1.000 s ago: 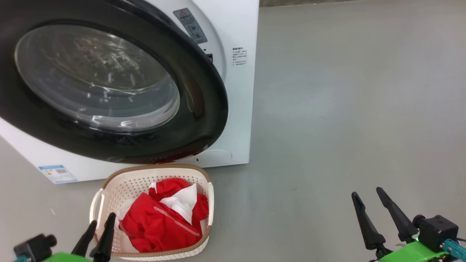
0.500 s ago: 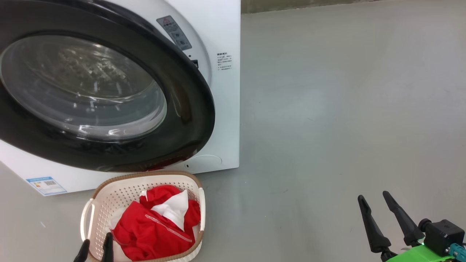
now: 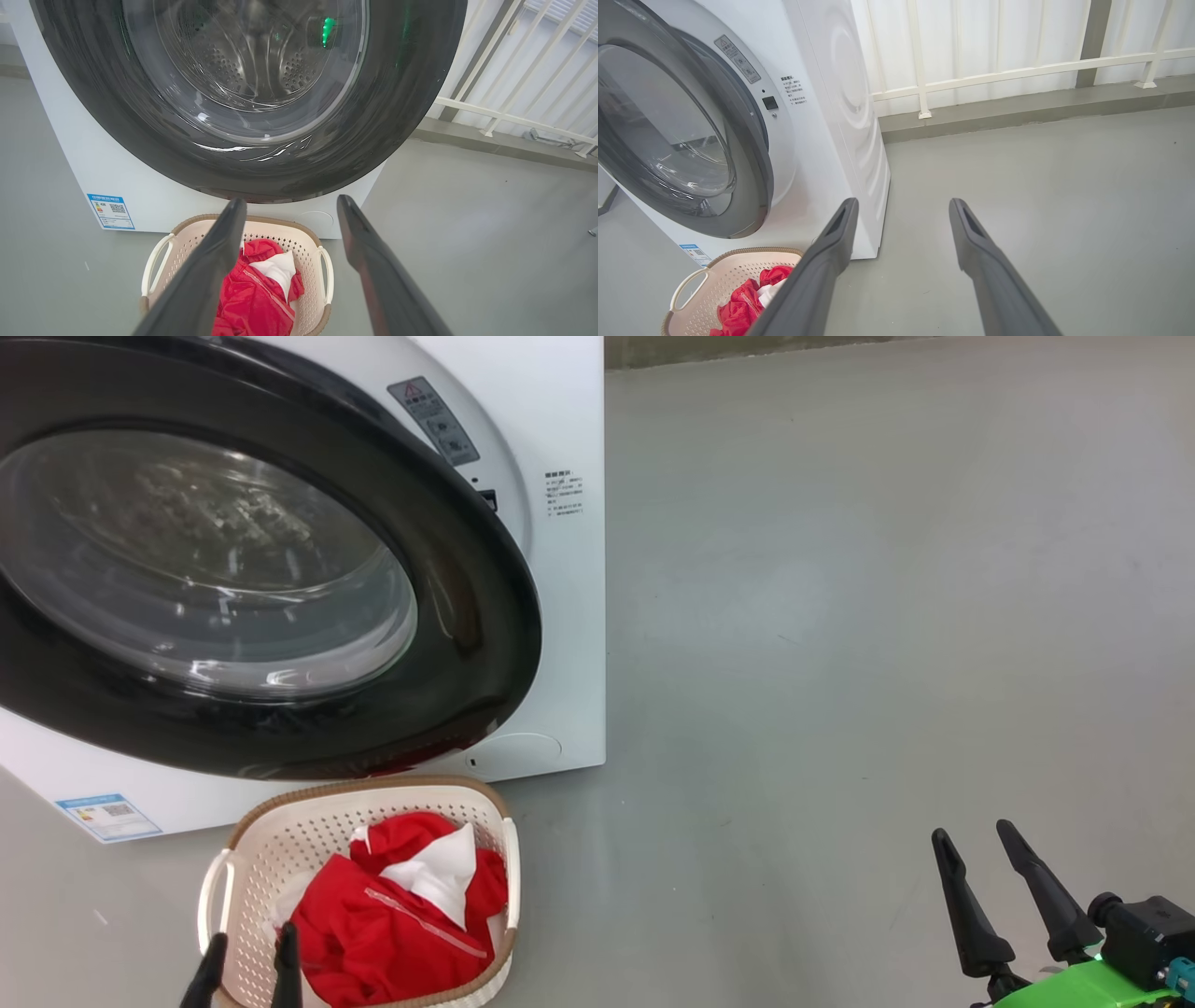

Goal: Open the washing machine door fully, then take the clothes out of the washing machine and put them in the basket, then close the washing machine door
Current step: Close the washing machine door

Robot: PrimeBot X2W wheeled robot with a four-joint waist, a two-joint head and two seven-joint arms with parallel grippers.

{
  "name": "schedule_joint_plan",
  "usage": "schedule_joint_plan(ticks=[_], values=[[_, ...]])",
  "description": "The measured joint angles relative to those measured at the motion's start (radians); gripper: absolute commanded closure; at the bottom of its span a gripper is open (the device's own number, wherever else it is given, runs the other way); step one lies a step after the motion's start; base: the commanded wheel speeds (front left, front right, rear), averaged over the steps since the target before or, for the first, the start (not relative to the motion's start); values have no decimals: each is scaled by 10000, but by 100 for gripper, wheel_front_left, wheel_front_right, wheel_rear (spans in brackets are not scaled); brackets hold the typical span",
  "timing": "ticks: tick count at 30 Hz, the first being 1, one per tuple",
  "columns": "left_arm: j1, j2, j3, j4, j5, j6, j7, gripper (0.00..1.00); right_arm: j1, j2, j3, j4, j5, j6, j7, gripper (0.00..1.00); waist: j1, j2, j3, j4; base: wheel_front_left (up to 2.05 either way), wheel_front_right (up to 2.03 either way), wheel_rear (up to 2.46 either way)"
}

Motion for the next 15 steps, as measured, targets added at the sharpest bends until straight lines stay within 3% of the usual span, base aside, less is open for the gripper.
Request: schedule_joint_plan(ticks=[15], values=[[476, -278, 330, -637, 1220, -2, 0, 0, -2, 31, -61, -4, -2, 0, 0, 0, 0, 1, -34, -19, 0, 0, 0]])
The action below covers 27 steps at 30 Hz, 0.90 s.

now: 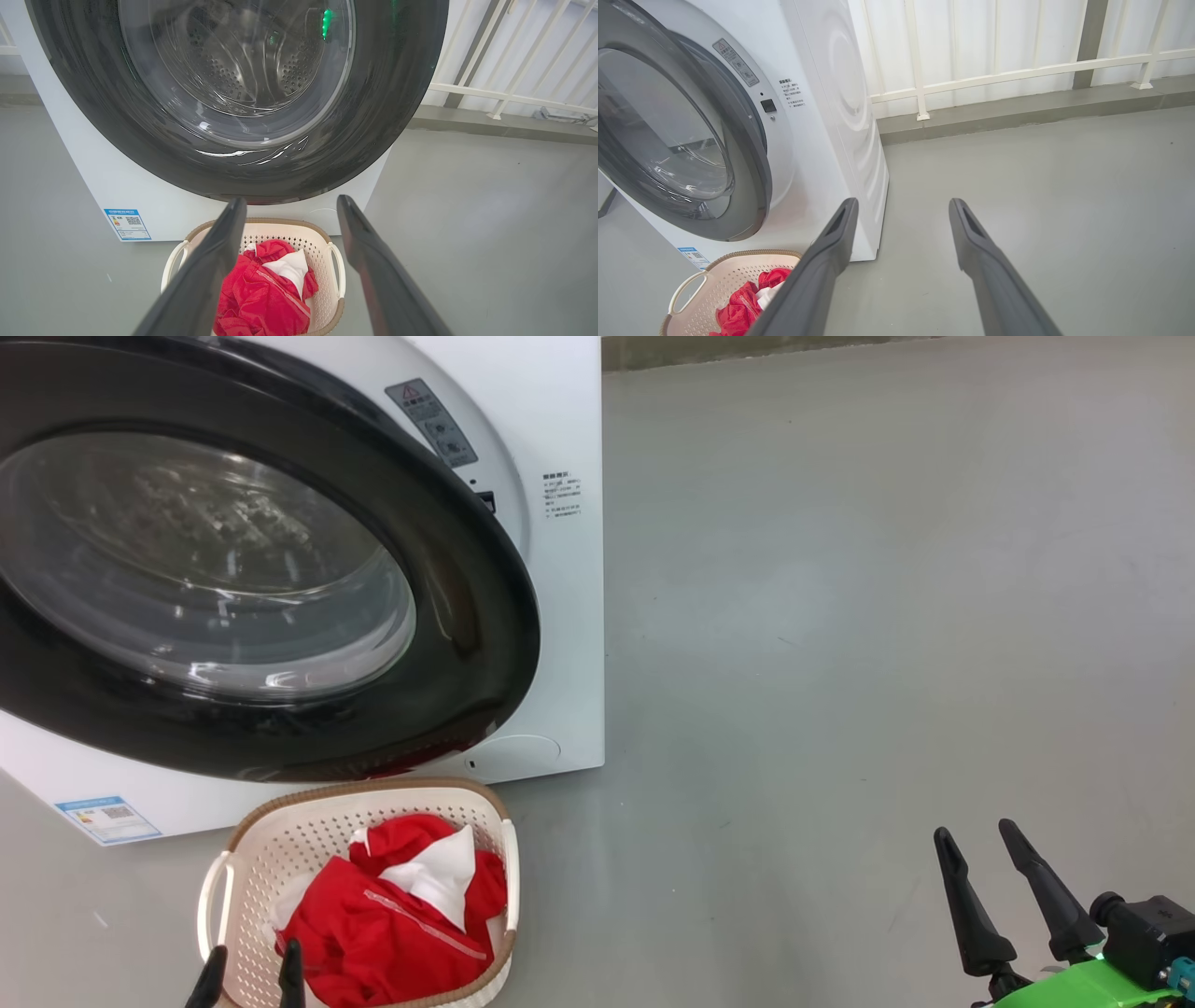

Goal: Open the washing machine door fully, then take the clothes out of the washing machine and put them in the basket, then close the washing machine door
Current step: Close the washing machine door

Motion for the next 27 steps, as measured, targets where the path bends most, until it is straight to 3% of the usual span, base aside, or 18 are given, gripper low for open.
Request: schedule_joint_plan(ticks=[27], values=[[25, -4, -205, -157, -109, 0, 0, 0, 0, 15, 19, -17, -69, 0, 0, 0, 0, 0, -39, 343, 0, 0, 0]])
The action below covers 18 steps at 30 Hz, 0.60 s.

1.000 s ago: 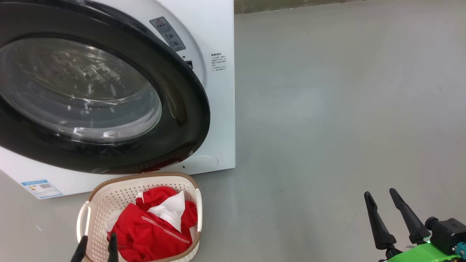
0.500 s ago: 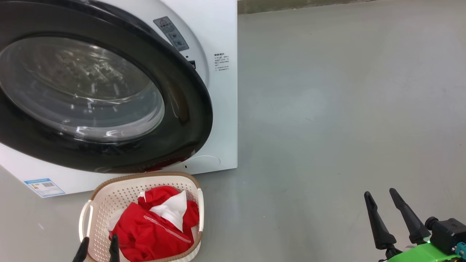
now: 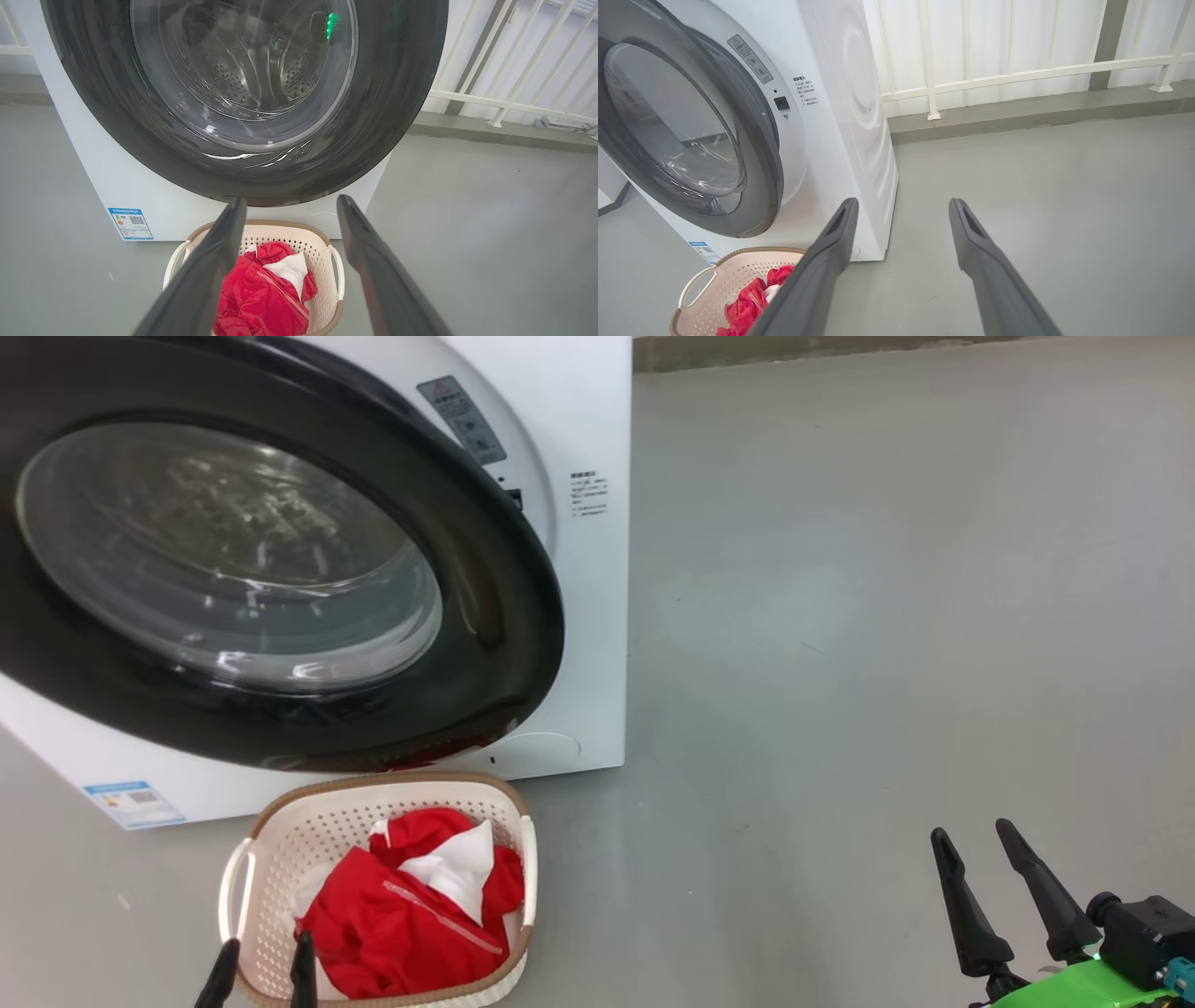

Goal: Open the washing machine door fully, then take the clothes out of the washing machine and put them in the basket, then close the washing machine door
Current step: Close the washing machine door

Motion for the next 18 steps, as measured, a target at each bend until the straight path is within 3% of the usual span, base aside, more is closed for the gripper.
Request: schedule_joint_plan(ticks=[18], values=[[-319, -2, -1106, 8, -359, 2, 0, 0, -1141, -75, 1200, 33, 13, 0, 0, 3, 0, 0, 321, 1560, 0, 0, 0]])
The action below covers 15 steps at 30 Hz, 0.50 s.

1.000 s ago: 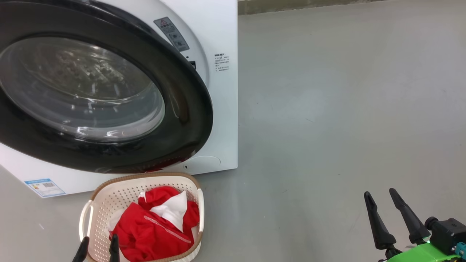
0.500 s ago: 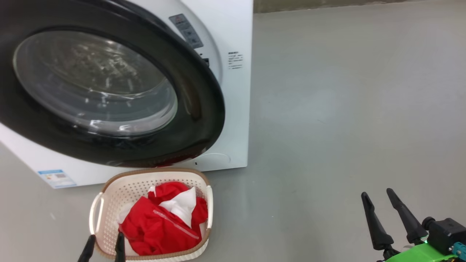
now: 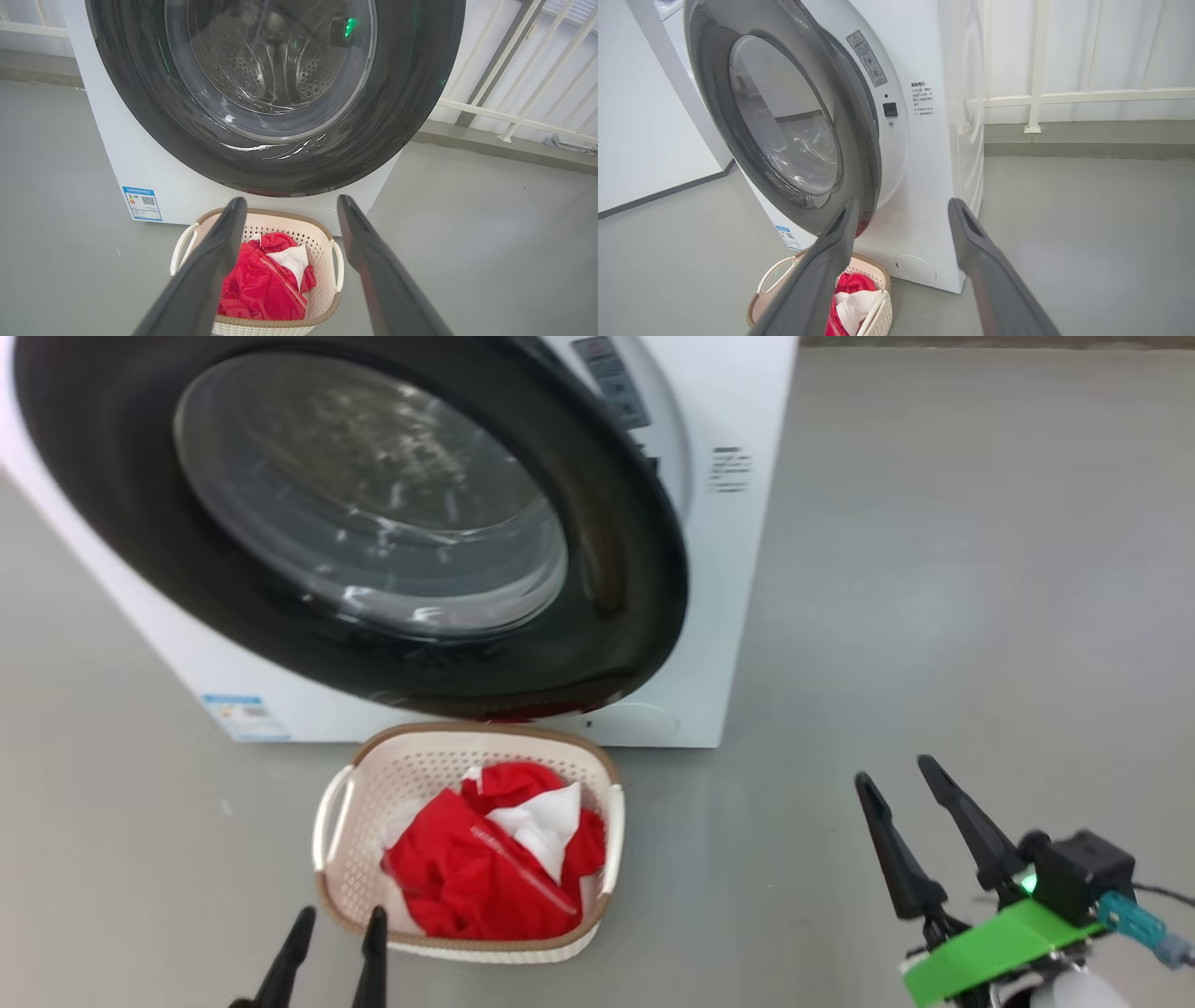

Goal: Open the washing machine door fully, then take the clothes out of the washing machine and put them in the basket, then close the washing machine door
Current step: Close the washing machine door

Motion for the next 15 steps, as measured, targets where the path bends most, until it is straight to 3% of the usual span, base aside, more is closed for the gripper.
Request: schedule_joint_plan(ticks=[1, 3, 4, 15], values=[[-88, -2, -90, 0, -17, 2, 0, 0, -151, -17, 94, 12, 4, 0, 0, 20, 0, 0, 41, 119, 0, 0, 0], [-278, 0, -282, -4, -82, 8, 0, 0, -451, -38, 234, 44, 63, 0, 0, 92, 0, 0, 128, 353, 0, 0, 0], [-360, 0, -380, -8, -111, 15, 0, 0, -605, -86, 345, 69, 79, 0, 0, 100, 0, 0, 173, 476, 0, 0, 0], [-1124, -2, -1204, -111, -520, 196, 0, 0, -2781, -499, 1009, 529, 343, 0, 0, 100, 0, 0, 1077, 1588, 0, 0, 0]])
